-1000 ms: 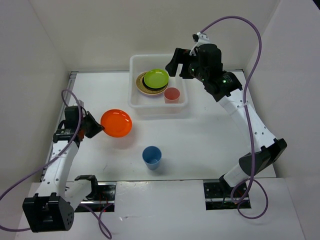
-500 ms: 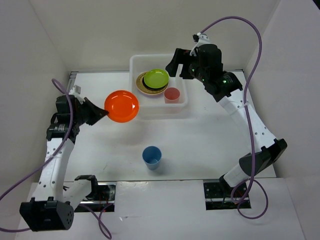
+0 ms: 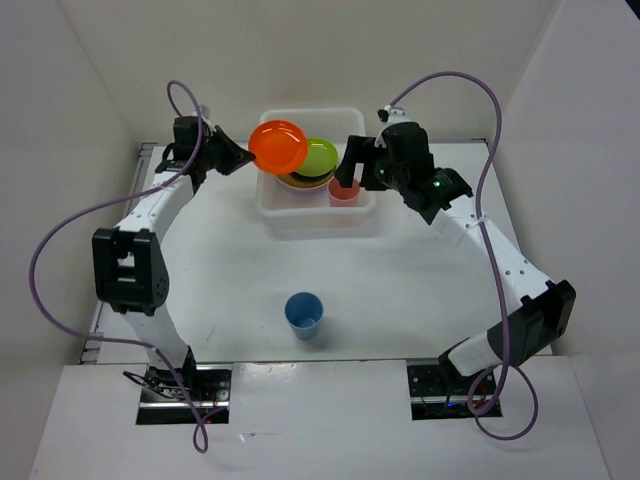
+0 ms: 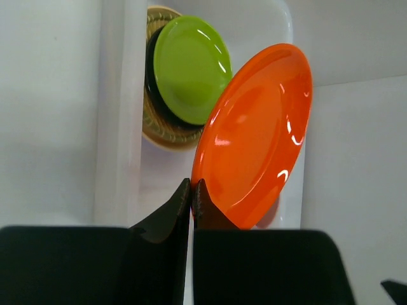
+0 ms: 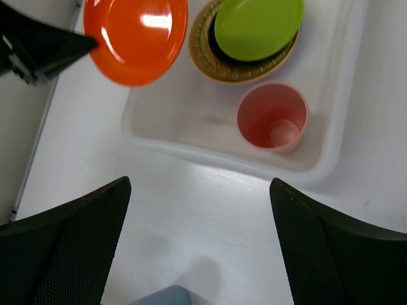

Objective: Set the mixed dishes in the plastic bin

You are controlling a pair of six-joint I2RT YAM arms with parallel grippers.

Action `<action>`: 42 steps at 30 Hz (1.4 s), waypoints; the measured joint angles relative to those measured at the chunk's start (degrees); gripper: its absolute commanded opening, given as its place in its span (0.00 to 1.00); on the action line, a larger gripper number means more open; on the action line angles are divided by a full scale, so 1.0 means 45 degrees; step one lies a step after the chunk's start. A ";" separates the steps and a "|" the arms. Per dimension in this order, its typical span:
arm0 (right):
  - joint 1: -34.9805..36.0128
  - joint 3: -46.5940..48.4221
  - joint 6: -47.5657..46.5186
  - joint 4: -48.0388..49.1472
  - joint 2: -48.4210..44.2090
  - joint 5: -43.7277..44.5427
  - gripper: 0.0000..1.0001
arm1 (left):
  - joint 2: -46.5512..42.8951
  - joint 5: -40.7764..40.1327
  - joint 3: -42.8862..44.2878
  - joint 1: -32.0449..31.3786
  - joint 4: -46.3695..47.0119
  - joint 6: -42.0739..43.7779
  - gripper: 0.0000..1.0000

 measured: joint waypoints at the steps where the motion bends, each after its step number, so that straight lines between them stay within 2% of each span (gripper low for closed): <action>1: 0.0010 -0.0325 0.0039 -0.0005 -0.0078 0.0029 0.94 | 0.0665 0.0000 0.0515 -0.0073 0.0024 -0.0010 0.00; 6: 0.0063 -0.1394 0.0121 -0.0044 -0.0568 0.0141 0.94 | 0.3580 -0.0544 0.3740 -0.0529 -0.0452 0.0068 0.00; 14: 0.0277 -0.1967 0.0136 -0.0024 -0.1253 0.0204 0.94 | 0.6883 -0.1554 0.9258 -0.1579 -0.2200 0.0437 0.00; 24: 0.0379 -0.2249 0.0180 -0.0053 -0.1365 0.0316 0.94 | 1.0734 -0.3007 1.5242 -0.2652 -0.5591 0.1156 0.00; 29: 0.0452 -0.2273 0.0180 -0.0112 -0.1370 0.0359 0.94 | 1.3644 -0.3371 1.9623 -0.2788 -0.7495 0.1331 0.00; 34: 0.0471 -0.2317 0.0180 -0.0136 -0.1370 0.0408 0.94 | 1.4460 -0.3337 2.0424 -0.2652 -0.8485 0.1239 0.00; 35: 0.0471 -0.2356 0.0180 -0.0136 -0.1375 0.0418 0.94 | 1.4566 -0.3337 2.0570 -0.2633 -0.8612 0.1185 0.01; 36: 0.0471 -0.2380 0.0180 -0.0165 -0.1375 0.0442 0.94 | 1.4620 -0.3347 2.0657 -0.2623 -0.8718 0.1083 0.20; 39: 0.0471 -0.2443 0.0185 -0.0204 -0.1375 0.0457 0.94 | 1.4654 -0.3400 2.0827 -0.2565 -0.8927 0.1015 0.29; 41: 0.0476 -0.2448 0.0180 -0.0204 -0.1375 0.0452 0.94 | 1.4654 -0.3410 2.0944 -0.2550 -0.8981 0.1010 0.45; 42: 0.0476 -0.2448 0.0180 -0.0209 -0.1375 0.0452 0.94 | 1.4654 -0.3419 2.0997 -0.2550 -0.8981 0.0986 0.47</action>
